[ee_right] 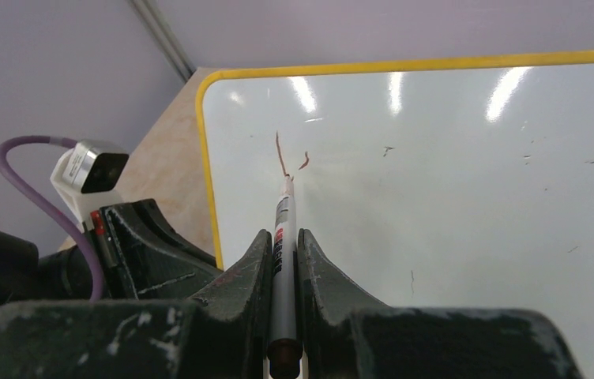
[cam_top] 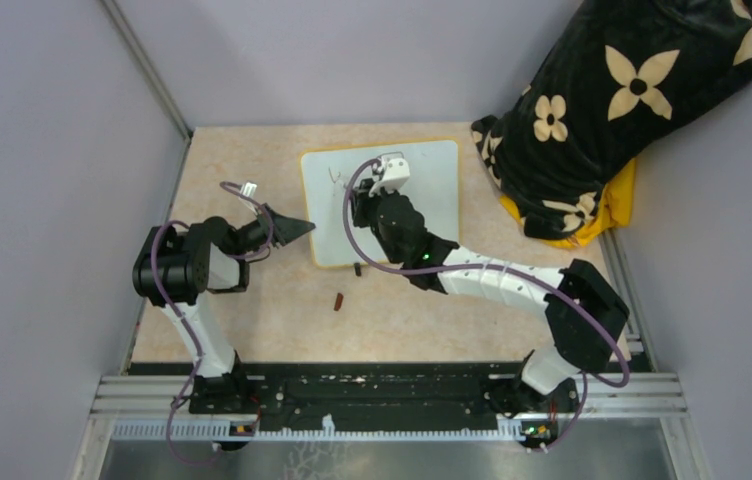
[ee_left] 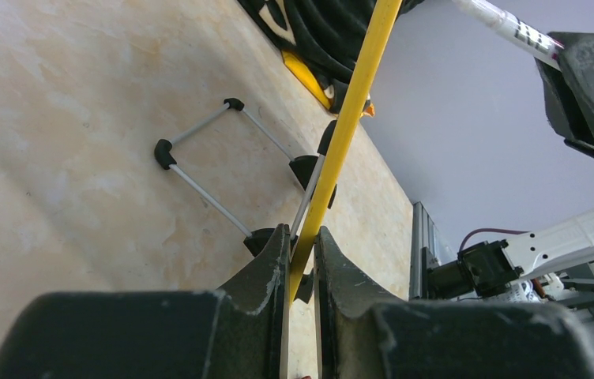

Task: Write a sentence on the whiteboard

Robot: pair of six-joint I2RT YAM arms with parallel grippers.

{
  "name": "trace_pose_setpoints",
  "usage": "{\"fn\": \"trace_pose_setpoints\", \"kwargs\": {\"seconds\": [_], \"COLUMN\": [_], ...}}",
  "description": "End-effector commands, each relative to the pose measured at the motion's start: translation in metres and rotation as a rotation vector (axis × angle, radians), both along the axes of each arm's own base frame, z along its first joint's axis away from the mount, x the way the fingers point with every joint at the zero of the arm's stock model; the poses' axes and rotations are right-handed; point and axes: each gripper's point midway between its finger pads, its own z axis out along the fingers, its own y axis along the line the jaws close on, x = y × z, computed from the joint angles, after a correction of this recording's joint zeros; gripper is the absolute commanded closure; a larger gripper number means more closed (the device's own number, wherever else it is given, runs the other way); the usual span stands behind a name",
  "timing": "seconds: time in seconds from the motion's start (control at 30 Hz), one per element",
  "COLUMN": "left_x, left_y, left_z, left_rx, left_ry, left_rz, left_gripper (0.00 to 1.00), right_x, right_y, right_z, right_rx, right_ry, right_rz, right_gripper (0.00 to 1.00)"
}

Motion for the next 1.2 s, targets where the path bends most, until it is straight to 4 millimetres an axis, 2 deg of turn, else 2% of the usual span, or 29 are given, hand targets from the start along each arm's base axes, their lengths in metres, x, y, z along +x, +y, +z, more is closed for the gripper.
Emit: {"fn": "trace_pose_setpoints", "kwargs": {"seconds": [0.0, 0.23, 0.63, 1.17], "left_x": [-0.005, -0.005, -0.005, -0.004], "left_y": [-0.001, -0.002, -0.002, -0.001], "left_z": [0.032, 0.032, 0.032, 0.032], "left_rx": [0.009, 0.01, 0.01, 0.009], "left_ry": [-0.242, -0.244, -0.245, -0.245], "left_rz": [0.001, 0.0, 0.0, 0.006], "left_gripper": [1.0, 1.0, 1.0, 1.0], "right_x": [0.014, 0.023, 0.026, 0.029], "right_y": [-0.013, -0.01, -0.002, 0.002], "right_z": [0.045, 0.046, 0.046, 0.027], "right_rx": [0.114, 0.132, 0.134, 0.102], "right_ry": [-0.065, -0.07, -0.071, -0.033], "right_rz": [-0.044, -0.04, -0.018, -0.023], "right_gripper": [1.0, 1.0, 1.0, 1.0]}}
